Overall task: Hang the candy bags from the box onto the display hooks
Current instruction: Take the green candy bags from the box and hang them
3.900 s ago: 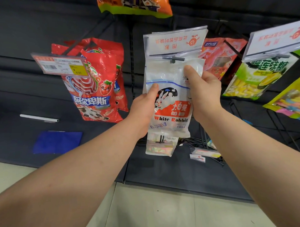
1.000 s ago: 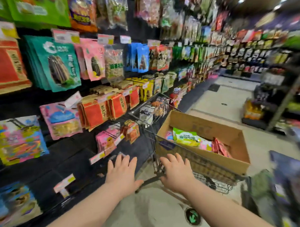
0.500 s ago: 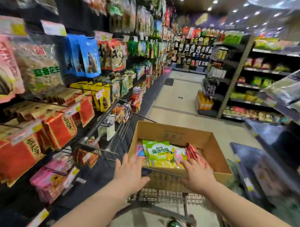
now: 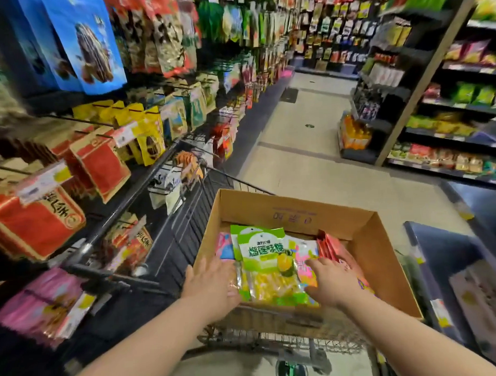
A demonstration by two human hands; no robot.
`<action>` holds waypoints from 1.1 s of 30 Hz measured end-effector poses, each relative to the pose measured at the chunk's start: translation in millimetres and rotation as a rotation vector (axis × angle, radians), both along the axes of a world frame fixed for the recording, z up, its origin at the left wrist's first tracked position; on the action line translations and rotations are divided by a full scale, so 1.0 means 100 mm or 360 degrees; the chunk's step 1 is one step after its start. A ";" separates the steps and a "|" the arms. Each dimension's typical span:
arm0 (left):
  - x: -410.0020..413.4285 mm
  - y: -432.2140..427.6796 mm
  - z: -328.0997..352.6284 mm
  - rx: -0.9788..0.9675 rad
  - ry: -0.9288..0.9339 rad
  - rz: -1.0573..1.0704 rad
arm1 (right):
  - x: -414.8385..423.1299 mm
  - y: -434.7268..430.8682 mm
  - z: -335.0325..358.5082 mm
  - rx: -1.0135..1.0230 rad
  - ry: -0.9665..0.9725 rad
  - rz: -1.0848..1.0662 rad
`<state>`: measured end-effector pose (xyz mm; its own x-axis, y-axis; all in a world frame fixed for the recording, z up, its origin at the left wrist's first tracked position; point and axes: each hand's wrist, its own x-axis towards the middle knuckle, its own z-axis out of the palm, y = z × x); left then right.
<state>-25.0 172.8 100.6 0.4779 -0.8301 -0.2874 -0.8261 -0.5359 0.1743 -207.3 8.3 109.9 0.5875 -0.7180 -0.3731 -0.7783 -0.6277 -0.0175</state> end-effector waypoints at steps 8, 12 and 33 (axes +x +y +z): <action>0.31 -0.98 -0.40 0.0335 0.0092 0.0193 | 0.50 -1.23 -0.71 0.0377 0.0050 0.0108; 0.40 -1.31 -0.64 0.0475 0.0193 0.0312 | 0.72 -1.59 -1.08 0.0569 0.0107 0.0057; 0.69 -1.97 -1.82 0.0267 0.0904 0.1231 | 0.68 -1.82 -2.03 0.1108 -0.0782 -0.1242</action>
